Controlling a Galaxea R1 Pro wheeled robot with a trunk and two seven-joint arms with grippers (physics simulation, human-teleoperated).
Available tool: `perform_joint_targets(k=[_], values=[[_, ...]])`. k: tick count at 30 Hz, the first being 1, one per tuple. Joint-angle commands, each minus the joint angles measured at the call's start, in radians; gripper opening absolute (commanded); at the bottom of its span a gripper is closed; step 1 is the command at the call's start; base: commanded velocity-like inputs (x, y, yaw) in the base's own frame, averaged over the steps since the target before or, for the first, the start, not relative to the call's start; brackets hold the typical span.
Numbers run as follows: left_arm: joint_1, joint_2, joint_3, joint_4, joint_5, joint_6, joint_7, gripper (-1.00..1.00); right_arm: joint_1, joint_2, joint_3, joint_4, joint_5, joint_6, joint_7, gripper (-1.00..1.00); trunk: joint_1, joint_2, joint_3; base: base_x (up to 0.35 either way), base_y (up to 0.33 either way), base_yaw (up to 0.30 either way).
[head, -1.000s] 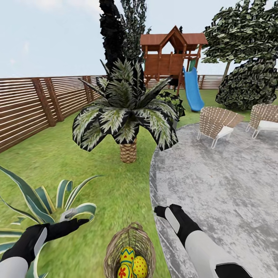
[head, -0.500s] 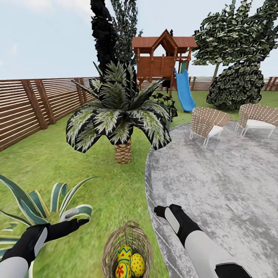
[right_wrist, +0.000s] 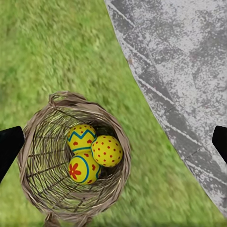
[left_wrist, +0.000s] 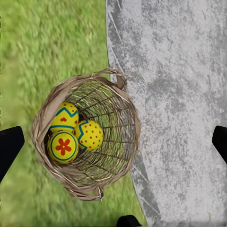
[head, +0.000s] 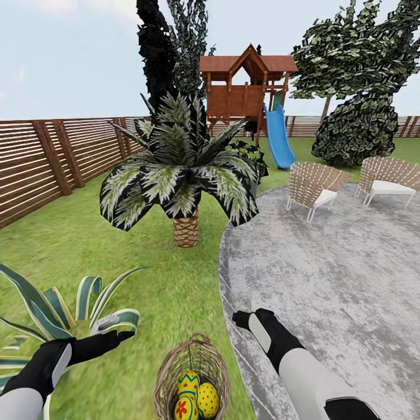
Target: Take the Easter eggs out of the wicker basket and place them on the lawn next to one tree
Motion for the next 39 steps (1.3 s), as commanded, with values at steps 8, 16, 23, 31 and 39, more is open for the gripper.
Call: perform_joint_targets(k=[8,16,23,31,39], values=[[-0.001,-0.003,-0.005,0.002,-0.007,0.008,0.034,1.00,-0.001,-0.001,0.002,-0.002,-0.009,0.004,-0.007,1.00,0.001,-0.002,-0.002,0.000,0.000,0.000],[-0.001,-0.064,-0.068,0.015,-0.010,0.001,0.393,1.00,-0.001,-0.001,0.001,-0.002,-0.010,0.007,-0.007,1.00,0.001,-0.002,-0.002,0.000,0.000,0.000],[-0.001,-0.105,-0.083,0.071,-0.011,-0.034,0.584,1.00,-0.001,0.003,0.000,-0.001,-0.010,0.011,-0.008,1.00,0.001,-0.002,-0.002,0.000,0.000,0.000],[-0.001,-0.109,-0.084,0.130,-0.007,-0.110,0.601,1.00,-0.001,0.003,0.002,-0.002,-0.009,0.013,-0.009,1.00,0.001,-0.002,-0.002,0.000,0.000,0.000],[-0.001,-0.113,-0.084,0.120,-0.004,-0.110,0.600,1.00,-0.002,0.003,0.032,-0.003,-0.007,0.073,-0.012,1.00,0.001,-0.002,-0.002,0.000,0.000,0.000]])
